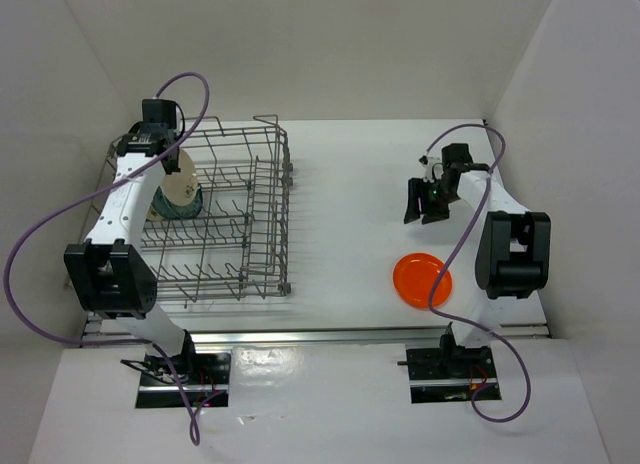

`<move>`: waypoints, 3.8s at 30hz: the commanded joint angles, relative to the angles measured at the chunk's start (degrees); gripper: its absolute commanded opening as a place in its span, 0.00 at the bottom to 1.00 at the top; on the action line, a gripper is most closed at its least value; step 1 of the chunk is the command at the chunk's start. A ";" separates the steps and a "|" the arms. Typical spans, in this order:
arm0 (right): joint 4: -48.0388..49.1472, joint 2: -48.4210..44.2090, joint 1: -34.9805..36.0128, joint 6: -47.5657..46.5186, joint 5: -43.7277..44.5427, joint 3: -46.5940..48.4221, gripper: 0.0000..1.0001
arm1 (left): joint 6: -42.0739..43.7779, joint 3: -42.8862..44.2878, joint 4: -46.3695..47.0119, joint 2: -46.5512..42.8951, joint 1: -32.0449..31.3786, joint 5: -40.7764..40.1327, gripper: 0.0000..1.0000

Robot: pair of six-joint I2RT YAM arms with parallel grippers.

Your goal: Load the plates into the dish rack

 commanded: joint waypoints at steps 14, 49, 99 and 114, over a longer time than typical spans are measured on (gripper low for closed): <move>-5.02 0.89 6.94 1.78 12.49 1.41 0.52 | -0.24 0.54 3.33 4.07 -3.74 1.30 0.00; -34.92 5.63 13.27 36.49 24.01 5.39 0.00 | -0.77 -3.58 6.66 9.08 -5.32 3.14 0.00; -17.70 29.10 17.66 34.13 28.06 30.75 0.00 | -8.07 4.67 -0.36 -3.84 -7.52 -2.22 1.00; -8.30 39.68 14.42 26.41 14.89 58.22 0.00 | -15.98 9.58 2.98 -3.50 -10.84 22.02 1.00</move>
